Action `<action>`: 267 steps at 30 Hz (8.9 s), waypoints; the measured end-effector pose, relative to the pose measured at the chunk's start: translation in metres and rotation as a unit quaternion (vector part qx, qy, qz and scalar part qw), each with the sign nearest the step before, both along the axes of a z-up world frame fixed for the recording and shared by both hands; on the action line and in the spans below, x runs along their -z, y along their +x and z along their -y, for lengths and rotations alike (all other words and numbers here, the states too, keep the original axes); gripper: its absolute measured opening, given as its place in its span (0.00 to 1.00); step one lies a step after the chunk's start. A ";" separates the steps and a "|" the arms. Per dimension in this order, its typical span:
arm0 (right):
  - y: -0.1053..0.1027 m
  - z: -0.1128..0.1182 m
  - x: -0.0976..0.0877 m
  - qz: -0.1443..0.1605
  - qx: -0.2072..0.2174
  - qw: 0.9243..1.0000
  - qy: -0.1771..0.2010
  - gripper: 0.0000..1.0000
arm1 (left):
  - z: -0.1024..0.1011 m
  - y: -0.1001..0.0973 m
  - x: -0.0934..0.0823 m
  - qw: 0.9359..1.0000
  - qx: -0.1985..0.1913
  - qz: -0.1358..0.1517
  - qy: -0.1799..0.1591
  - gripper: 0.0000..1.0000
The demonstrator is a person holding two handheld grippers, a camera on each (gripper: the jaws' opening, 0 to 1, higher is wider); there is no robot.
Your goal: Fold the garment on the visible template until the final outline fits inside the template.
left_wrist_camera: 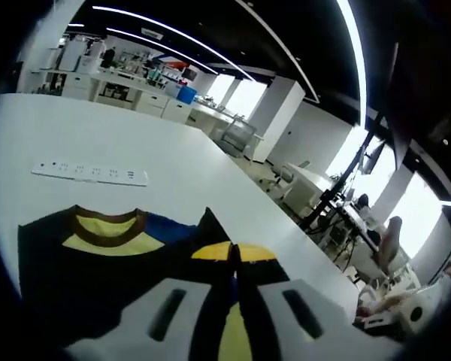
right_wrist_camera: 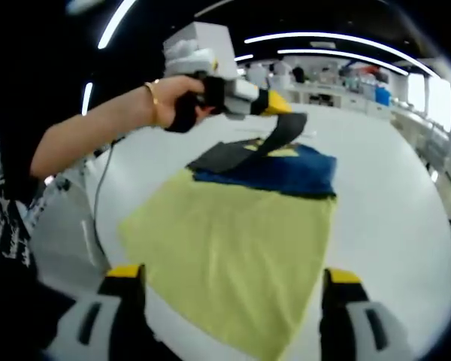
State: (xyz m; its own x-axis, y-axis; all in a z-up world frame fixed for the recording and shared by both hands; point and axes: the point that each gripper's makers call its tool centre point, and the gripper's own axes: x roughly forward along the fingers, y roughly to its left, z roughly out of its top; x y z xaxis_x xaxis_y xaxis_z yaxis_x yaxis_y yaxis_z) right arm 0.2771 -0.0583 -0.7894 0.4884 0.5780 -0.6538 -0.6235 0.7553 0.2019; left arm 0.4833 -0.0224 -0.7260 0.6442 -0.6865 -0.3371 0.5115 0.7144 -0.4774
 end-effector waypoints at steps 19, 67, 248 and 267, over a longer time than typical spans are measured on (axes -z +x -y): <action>-0.002 0.004 0.003 -0.005 0.005 1.000 0.004 0.98 | 0.031 -0.031 0.050 0.996 0.075 -0.036 0.029 0.00; -0.012 -0.007 0.009 0.021 -0.166 0.986 -0.024 0.99 | -0.118 -0.112 0.033 0.979 0.125 0.087 0.138 0.99; -0.083 0.028 -0.034 0.026 -0.256 0.965 -0.043 0.00 | -0.201 -0.319 0.035 0.957 0.160 0.025 0.242 0.00; -0.010 0.021 -0.084 0.121 -0.217 0.967 -0.052 0.00 | -0.218 -0.244 -0.010 0.960 0.104 0.082 0.246 0.00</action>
State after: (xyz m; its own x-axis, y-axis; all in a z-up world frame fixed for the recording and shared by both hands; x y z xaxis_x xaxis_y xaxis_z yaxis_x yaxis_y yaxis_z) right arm 0.2672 -0.0798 -0.7058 0.3608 0.6999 -0.6164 -0.9058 0.4205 -0.0526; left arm 0.2392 0.1959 -0.7160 0.5829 -0.5889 -0.5598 0.7067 0.7075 -0.0084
